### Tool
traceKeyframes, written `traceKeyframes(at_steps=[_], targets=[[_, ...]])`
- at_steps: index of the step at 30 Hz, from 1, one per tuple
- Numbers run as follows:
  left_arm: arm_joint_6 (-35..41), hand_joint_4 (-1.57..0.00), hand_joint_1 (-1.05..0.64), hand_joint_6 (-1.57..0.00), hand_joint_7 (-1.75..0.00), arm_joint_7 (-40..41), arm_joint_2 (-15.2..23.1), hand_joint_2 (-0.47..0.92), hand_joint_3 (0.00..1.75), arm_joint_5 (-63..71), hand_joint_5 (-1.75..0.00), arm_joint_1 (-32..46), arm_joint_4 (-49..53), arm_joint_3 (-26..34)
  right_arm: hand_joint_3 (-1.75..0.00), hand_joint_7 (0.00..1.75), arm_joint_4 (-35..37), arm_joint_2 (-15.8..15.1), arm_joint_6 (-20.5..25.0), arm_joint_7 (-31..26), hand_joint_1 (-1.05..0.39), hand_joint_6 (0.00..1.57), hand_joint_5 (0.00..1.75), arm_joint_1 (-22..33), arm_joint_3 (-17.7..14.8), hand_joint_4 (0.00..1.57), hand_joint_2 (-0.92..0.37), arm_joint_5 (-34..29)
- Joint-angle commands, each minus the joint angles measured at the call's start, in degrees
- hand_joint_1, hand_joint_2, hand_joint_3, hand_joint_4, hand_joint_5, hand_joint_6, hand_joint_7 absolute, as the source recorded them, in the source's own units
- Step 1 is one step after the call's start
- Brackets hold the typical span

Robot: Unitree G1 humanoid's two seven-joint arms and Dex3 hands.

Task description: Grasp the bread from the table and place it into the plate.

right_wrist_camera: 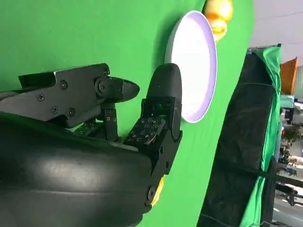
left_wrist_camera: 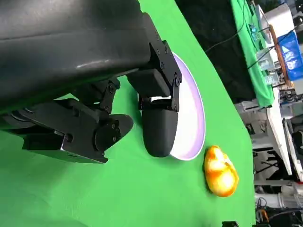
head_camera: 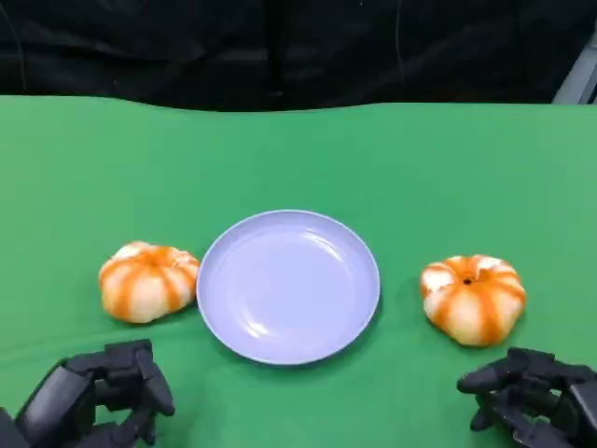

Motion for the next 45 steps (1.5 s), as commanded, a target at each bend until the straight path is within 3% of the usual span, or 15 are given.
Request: traceKeyframes(at_steps=[1, 16, 17, 18, 19, 21, 23, 38, 45], targets=[[-0.18, -0.78, 0.12, -0.78, -1.37, -0.23, 1.35, 0.83, 0.75, 0.23, -1.66, 0.18, -0.62, -0.12, -0.37, 0.75, -0.72, -0.86, -0.06, -0.13, 0.01, 0.91, 1.30, 0.07, -0.64, 0.76, -0.92, 0.22], [-1.50, -0.77, 0.12, -0.78, -1.37, 0.71, 1.14, 0.83, 0.74, 1.03, -1.67, -0.46, 0.50, -0.02, -0.36, 0.73, -0.72, -0.80, -0.36, 0.08, 0.00, 0.90, 1.29, 0.10, -0.56, 0.75, -0.92, 0.30], [-2.76, -0.76, 0.06, -0.79, -0.90, 1.55, 0.95, 0.85, 0.56, 1.76, -1.17, -0.87, 1.37, 0.15, -0.36, 0.73, -0.93, -0.78, -0.04, -0.14, 0.01, 0.91, 1.29, 0.11, -0.50, 0.76, -0.92, 0.06], [-3.71, -0.80, 0.03, -0.87, -0.59, 2.14, 0.81, 0.88, 0.43, 2.30, -0.91, -1.17, 2.04, 0.26, -0.36, 0.73, -1.07, -0.76, 0.17, -0.28, 0.01, 0.91, 1.29, 0.12, -0.46, 0.76, -0.92, -0.10], [-5.18, -0.82, 0.02, -0.91, -0.43, 2.96, 0.62, 0.90, 0.36, 2.47, -0.78, -1.28, 2.48, 0.76, -0.37, 0.74, -0.75, -0.70, -0.10, -0.33, 0.01, 0.91, 1.30, -0.10, -0.42, 0.76, -0.92, -0.23], [-7.56, -0.80, -0.22, -0.74, -0.10, 4.84, 0.27, 0.92, 0.22, 2.65, -0.32, -1.28, 2.66, 1.78, -0.37, 0.74, -0.49, -0.63, -0.21, -0.40, 0.02, 0.91, 1.30, -0.39, -0.32, 0.76, -0.92, -0.29], [-8.69, -0.80, -0.35, -0.68, -0.02, 5.89, 0.04, 0.92, 0.19, 2.42, -0.17, -1.27, 2.56, 2.12, -0.37, 0.74, -0.88, -0.65, 0.10, -0.45, 0.01, 0.91, 1.31, -0.37, -0.27, 0.75, -0.92, -0.28], [-10.35, -0.74, -0.51, -0.58, 0.00, 7.09, -0.02, 0.92, 0.19, 1.54, -0.03, -1.20, 3.06, 2.10, -0.37, 0.74, -1.24, -0.62, -0.02, -0.74, 0.01, 0.90, 1.31, 0.03, -0.17, 0.75, -0.92, -0.57], [-15.66, -0.73, -0.58, -0.57, 0.00, 15.41, 0.20, 0.92, 0.21, 9.60, -0.02, -1.07, 1.89, 4.06, -0.36, 0.74, -1.58, -0.51, 0.54, -0.81, 0.02, 0.91, 1.30, 0.25, -0.13, 0.75, -0.92, -0.81]])
